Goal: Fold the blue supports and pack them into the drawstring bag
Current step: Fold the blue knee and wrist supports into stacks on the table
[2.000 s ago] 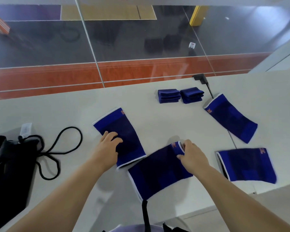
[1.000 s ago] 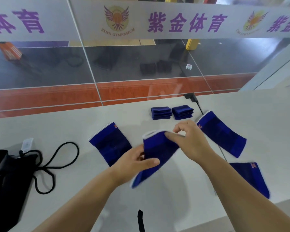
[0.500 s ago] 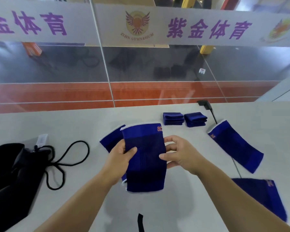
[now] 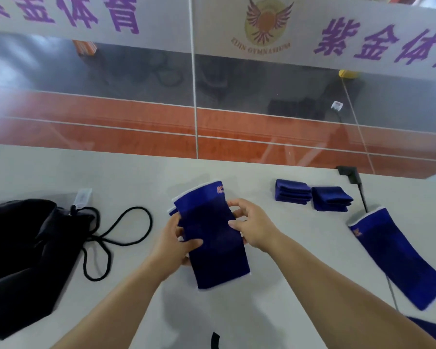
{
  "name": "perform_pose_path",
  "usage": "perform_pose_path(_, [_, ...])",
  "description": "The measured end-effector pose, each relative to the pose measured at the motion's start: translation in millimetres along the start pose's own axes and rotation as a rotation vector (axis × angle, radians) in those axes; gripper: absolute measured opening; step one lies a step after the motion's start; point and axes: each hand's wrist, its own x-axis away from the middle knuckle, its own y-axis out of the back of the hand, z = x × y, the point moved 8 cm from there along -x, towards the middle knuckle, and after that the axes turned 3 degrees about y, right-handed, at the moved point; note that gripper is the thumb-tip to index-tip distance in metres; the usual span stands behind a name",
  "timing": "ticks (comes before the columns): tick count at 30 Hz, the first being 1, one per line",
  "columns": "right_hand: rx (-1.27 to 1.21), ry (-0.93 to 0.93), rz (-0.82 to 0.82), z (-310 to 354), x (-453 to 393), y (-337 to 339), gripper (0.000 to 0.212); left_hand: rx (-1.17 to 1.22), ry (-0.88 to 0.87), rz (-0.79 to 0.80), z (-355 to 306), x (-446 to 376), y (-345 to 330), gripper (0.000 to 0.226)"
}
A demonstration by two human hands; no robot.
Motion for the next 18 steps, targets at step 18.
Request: perform_pose_path(18, [0.244,-0.081,0.063,-64.4,-1.0,-29.5,0.043,-0.447,0.073,-0.231,42.9,-16.0,33.6,0.02])
